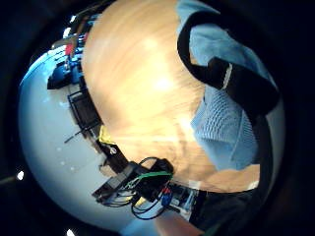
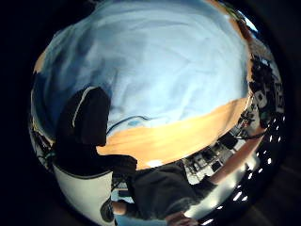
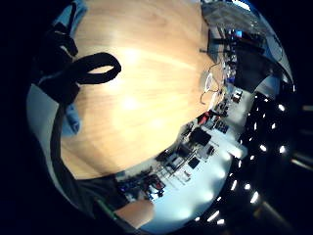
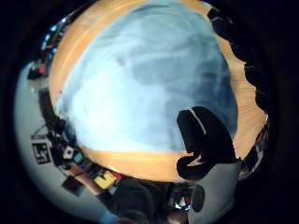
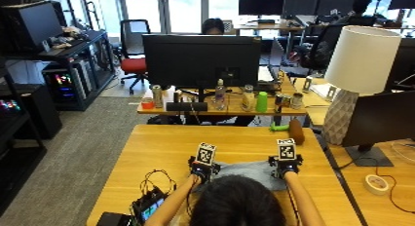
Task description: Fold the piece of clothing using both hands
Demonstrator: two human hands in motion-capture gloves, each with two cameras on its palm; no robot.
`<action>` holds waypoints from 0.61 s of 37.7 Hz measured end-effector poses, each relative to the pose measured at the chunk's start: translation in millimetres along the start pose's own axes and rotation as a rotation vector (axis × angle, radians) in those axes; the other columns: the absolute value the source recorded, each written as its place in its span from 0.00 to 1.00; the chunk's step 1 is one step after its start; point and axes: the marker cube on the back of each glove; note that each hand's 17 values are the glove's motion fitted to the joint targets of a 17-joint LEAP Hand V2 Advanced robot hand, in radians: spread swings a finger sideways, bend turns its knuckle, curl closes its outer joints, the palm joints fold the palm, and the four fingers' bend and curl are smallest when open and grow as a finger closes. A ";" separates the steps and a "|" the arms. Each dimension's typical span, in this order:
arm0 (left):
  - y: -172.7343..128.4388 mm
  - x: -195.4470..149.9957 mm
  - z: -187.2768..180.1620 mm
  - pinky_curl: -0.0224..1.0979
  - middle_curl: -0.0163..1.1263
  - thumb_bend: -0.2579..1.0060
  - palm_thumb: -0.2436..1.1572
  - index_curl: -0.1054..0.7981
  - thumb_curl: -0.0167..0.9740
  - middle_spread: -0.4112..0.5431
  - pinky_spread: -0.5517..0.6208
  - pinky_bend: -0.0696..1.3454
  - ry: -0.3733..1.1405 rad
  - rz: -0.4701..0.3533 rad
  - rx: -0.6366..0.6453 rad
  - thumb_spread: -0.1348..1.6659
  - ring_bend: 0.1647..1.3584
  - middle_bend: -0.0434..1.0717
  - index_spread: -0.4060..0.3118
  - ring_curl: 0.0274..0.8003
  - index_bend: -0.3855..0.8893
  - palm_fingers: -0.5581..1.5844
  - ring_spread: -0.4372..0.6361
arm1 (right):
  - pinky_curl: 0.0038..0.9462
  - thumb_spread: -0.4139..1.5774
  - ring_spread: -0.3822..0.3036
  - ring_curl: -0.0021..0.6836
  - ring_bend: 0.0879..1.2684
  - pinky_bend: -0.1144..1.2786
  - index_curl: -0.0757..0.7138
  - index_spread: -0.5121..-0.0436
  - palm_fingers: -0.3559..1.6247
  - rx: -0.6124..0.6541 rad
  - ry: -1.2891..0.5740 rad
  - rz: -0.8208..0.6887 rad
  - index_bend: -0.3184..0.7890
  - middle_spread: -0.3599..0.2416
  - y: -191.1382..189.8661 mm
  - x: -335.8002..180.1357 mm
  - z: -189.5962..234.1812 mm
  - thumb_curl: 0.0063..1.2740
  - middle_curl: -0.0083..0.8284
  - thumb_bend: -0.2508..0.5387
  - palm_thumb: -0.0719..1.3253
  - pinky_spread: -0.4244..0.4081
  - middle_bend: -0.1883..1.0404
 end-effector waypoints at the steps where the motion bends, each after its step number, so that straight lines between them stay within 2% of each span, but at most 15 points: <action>1: -5.0 -2.5 12.2 0.47 0.26 0.20 0.45 0.55 0.39 0.50 0.39 0.46 0.005 -0.022 -0.077 0.84 0.26 0.03 0.38 0.55 0.38 0.42 0.39 | 0.47 0.75 0.29 0.67 0.39 0.56 0.36 0.41 0.56 -0.045 -0.029 0.018 0.29 0.37 -2.1 -1.0 14.1 0.41 0.55 0.25 0.67 0.32 0.28; 3: -11.8 -4.9 25.1 0.47 0.25 0.20 0.45 0.54 0.38 0.54 0.42 0.49 0.011 -0.046 -0.172 0.83 0.27 0.05 0.39 0.54 0.40 0.41 0.43 | 0.46 0.76 0.31 0.66 0.40 0.58 0.33 0.41 0.57 -0.100 -0.079 0.046 0.29 0.39 -5.4 -2.8 30.1 0.39 0.54 0.26 0.64 0.34 0.28; 6: -16.3 -4.8 30.1 0.45 0.20 0.20 0.46 0.52 0.37 0.58 0.44 0.52 0.006 -0.045 -0.235 0.82 0.29 0.07 0.41 0.50 0.40 0.41 0.47 | 0.45 0.77 0.32 0.64 0.44 0.60 0.29 0.43 0.59 -0.130 -0.139 0.055 0.28 0.42 -9.6 -6.9 37.0 0.37 0.53 0.27 0.63 0.35 0.30; 10: -20.1 -3.6 32.4 0.44 0.17 0.20 0.47 0.50 0.36 0.62 0.44 0.57 -0.003 -0.042 -0.274 0.81 0.34 0.09 0.43 0.49 0.39 0.42 0.49 | 0.44 0.78 0.33 0.64 0.46 0.62 0.25 0.47 0.61 -0.183 -0.161 0.079 0.28 0.45 -7.7 -9.6 41.3 0.35 0.53 0.29 0.62 0.34 0.31; 15: -22.3 -3.6 30.9 0.44 0.16 0.20 0.49 0.47 0.36 0.64 0.44 0.62 -0.009 -0.087 -0.275 0.80 0.37 0.12 0.43 0.49 0.38 0.41 0.51 | 0.44 0.78 0.34 0.64 0.48 0.63 0.22 0.51 0.62 -0.189 -0.134 0.151 0.28 0.48 -7.9 -8.6 44.2 0.34 0.53 0.30 0.63 0.34 0.33; 20: -26.6 -4.0 31.2 0.43 0.15 0.20 0.50 0.46 0.35 0.65 0.44 0.64 -0.014 -0.117 -0.269 0.79 0.40 0.14 0.44 0.49 0.39 0.40 0.51 | 0.44 0.77 0.33 0.64 0.49 0.65 0.19 0.57 0.64 -0.122 -0.168 0.110 0.28 0.50 -10.2 -16.4 43.2 0.34 0.54 0.31 0.67 0.28 0.33; 23: -26.6 -1.7 32.4 0.43 0.15 0.20 0.50 0.45 0.35 0.66 0.45 0.64 -0.004 -0.089 -0.259 0.79 0.41 0.15 0.45 0.49 0.39 0.39 0.53 | 0.42 0.75 0.31 0.64 0.51 0.64 0.19 0.61 0.69 -0.056 -0.166 0.069 0.31 0.50 -11.7 -24.8 41.2 0.35 0.54 0.34 0.72 0.22 0.35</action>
